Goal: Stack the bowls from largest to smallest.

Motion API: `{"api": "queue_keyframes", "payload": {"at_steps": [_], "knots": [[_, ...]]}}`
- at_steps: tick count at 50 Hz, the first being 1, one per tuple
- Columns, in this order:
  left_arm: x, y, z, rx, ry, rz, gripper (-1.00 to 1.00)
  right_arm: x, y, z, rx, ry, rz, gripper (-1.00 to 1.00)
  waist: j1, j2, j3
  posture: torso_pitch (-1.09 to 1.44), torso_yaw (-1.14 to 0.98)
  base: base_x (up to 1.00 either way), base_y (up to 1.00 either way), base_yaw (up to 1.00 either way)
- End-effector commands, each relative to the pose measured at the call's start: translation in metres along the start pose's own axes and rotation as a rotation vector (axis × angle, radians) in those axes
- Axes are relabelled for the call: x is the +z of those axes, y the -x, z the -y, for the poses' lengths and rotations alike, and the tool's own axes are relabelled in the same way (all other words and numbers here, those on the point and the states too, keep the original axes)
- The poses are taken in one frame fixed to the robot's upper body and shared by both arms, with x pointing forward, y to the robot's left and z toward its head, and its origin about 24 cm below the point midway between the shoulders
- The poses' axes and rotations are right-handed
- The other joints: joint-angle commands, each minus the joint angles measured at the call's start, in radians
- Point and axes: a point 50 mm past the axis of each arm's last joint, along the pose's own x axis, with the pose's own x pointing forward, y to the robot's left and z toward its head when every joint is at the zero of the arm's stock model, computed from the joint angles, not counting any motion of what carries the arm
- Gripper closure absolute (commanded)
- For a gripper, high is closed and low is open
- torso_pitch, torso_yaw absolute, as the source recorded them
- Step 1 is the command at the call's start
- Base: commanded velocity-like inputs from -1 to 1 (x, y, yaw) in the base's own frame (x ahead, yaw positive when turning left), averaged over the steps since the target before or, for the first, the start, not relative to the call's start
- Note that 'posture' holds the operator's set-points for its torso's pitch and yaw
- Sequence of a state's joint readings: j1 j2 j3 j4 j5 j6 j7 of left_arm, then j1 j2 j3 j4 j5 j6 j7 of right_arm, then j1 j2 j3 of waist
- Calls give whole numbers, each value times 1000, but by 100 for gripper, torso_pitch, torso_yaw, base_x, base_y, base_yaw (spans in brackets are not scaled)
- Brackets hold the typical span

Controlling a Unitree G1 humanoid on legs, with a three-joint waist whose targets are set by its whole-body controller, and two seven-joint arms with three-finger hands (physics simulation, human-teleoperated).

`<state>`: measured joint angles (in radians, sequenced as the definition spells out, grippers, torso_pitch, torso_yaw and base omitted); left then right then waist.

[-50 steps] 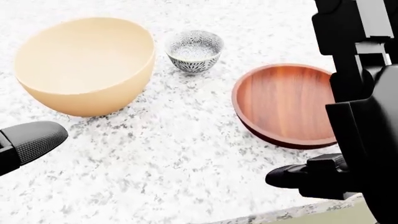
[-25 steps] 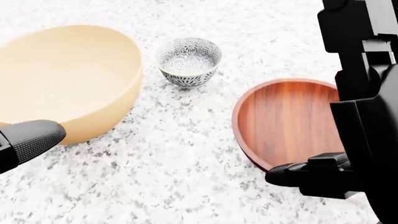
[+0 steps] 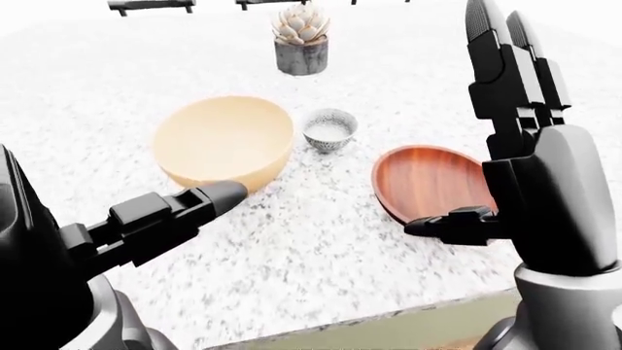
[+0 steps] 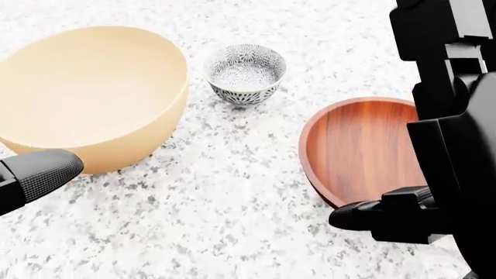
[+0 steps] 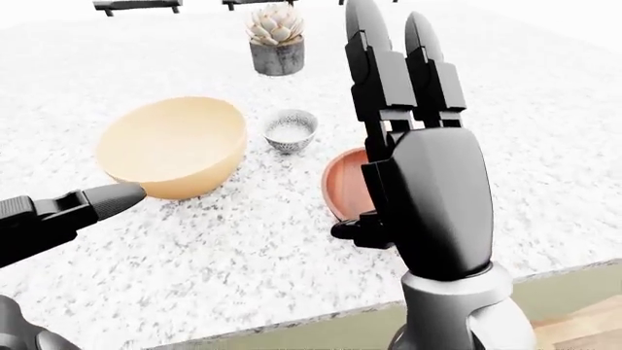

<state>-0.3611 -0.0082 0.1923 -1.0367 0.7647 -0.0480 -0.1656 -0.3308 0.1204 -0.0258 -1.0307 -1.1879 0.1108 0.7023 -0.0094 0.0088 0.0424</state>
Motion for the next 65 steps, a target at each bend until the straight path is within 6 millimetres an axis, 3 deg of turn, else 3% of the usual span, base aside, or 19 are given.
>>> {"api": "queue_keyframes", "payload": {"at_steps": [1, 17, 34, 61, 62, 65], "knots": [[3, -2, -3, 24, 0, 23, -100, 4, 0, 5, -40, 1, 25, -100, 0, 0, -14, 0, 0, 0, 0, 0], [2, -2, -4, 25, -4, 23, -100, -3, 0, 4, 32, 16, -23, -100, 4, -3, -14, 0, 0, 0, 0, 0], [2, -3, -4, 27, -5, 22, -100, -54, 4, -12, 177, 59, -264, -100, 8, -14, -21, 0, 0, 0, 0, 0], [2, -2, -4, 25, -5, 23, -100, -88, 20, -50, 328, 50, -386, -100, 8, -24, -28, 0, 0, 0, 0, 0], [2, -2, -4, 24, -5, 25, -100, -87, 21, -52, 337, 43, -385, 100, 8, -25, -29, 0, 0, 0, 0, 0], [2, -1, -4, 24, -4, 24, -100, -87, 21, -52, 339, 42, -385, 100, 8, -27, -28, 0, 0, 0, 0, 0]]}}
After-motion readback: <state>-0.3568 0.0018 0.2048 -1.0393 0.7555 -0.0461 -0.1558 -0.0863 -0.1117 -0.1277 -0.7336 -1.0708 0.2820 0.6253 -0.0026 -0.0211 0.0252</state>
